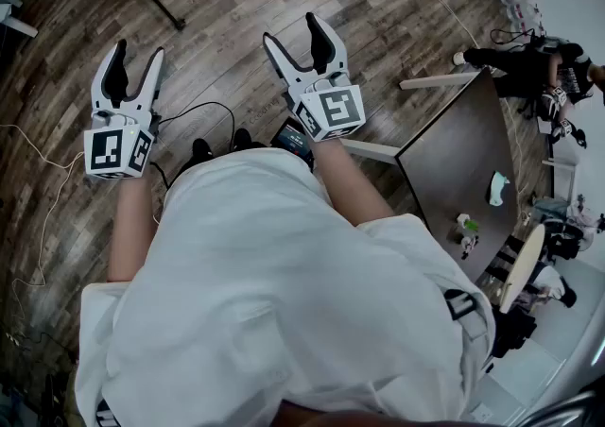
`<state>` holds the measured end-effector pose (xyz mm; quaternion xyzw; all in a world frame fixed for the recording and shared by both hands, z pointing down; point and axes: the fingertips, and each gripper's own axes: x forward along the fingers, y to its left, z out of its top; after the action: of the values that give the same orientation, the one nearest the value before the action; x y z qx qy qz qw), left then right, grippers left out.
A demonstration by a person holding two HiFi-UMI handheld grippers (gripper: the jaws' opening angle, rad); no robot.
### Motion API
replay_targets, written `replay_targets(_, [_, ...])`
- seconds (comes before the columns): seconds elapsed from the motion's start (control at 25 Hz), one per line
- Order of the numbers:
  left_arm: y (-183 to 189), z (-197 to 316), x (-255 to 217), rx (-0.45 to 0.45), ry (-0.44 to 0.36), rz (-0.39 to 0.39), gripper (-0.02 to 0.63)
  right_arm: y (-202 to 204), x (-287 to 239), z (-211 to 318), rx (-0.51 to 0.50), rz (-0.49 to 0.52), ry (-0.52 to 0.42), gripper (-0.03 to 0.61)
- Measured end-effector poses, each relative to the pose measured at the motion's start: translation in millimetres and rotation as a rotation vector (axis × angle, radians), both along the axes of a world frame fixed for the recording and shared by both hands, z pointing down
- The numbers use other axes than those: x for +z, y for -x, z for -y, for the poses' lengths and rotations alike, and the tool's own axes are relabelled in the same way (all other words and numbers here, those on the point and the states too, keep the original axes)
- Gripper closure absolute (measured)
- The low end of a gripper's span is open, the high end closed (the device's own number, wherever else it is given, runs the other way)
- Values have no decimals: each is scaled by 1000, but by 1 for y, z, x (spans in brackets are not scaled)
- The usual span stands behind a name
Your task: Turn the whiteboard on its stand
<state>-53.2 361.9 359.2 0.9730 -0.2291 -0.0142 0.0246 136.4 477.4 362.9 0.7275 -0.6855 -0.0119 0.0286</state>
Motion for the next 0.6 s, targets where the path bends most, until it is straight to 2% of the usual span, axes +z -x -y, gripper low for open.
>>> replay_targets(0.24, [6,-10,4,10,0,8,348,-1,1,-17,7,-6,2,276])
replay_targets(0.44, [7,-18,7,20,8,8,348,2,-3,-26,2,28,-43,276])
replay_targets(0.6, [4,-26,12,31,13,11,348,6,1,-30,-3,14,-20,276])
